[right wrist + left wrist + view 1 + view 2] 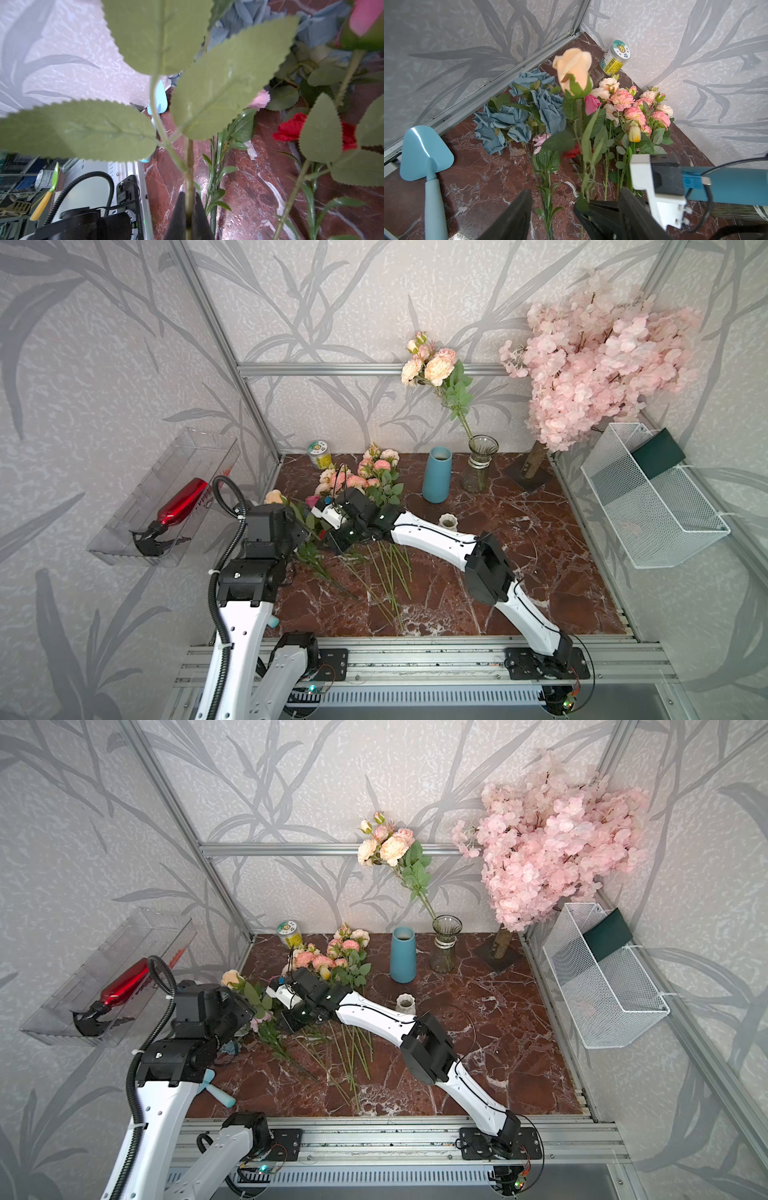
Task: Place the pink flowers into the vase
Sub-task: Place the flower at the center of the board.
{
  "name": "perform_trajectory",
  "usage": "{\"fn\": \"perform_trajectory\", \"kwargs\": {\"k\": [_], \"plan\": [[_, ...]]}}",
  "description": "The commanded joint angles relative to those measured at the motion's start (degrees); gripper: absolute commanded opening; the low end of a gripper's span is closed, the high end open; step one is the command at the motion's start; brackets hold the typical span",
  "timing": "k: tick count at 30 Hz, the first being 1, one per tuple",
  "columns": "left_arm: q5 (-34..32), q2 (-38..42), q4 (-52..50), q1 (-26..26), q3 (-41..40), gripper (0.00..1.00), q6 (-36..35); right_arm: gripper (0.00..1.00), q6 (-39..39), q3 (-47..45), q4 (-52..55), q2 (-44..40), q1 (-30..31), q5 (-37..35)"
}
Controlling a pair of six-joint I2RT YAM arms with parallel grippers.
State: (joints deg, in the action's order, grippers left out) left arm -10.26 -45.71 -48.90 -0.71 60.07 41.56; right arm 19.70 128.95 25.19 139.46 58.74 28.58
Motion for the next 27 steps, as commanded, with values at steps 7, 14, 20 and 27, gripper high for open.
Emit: {"fn": "perform_trajectory", "kwargs": {"k": [7,14,20,27], "plan": [[-0.7,0.2,-1.0,-0.3,1.1,0.66,0.0,0.0,-2.6,8.5,6.4,5.8,1.1,-11.2],[-1.0,0.3,-1.1,-0.3,1.3,0.67,0.1,0.2,-6.0,30.6,23.2,17.4,1.9,-14.0],[0.7,-1.1,0.3,-0.3,1.2,0.67,0.5,0.37,-8.1,19.9,20.4,7.8,1.6,-18.3],[1.3,-4.0,1.1,-0.3,2.7,0.67,0.7,0.4,-9.3,0.1,9.8,-9.6,0.2,-26.3]]}}
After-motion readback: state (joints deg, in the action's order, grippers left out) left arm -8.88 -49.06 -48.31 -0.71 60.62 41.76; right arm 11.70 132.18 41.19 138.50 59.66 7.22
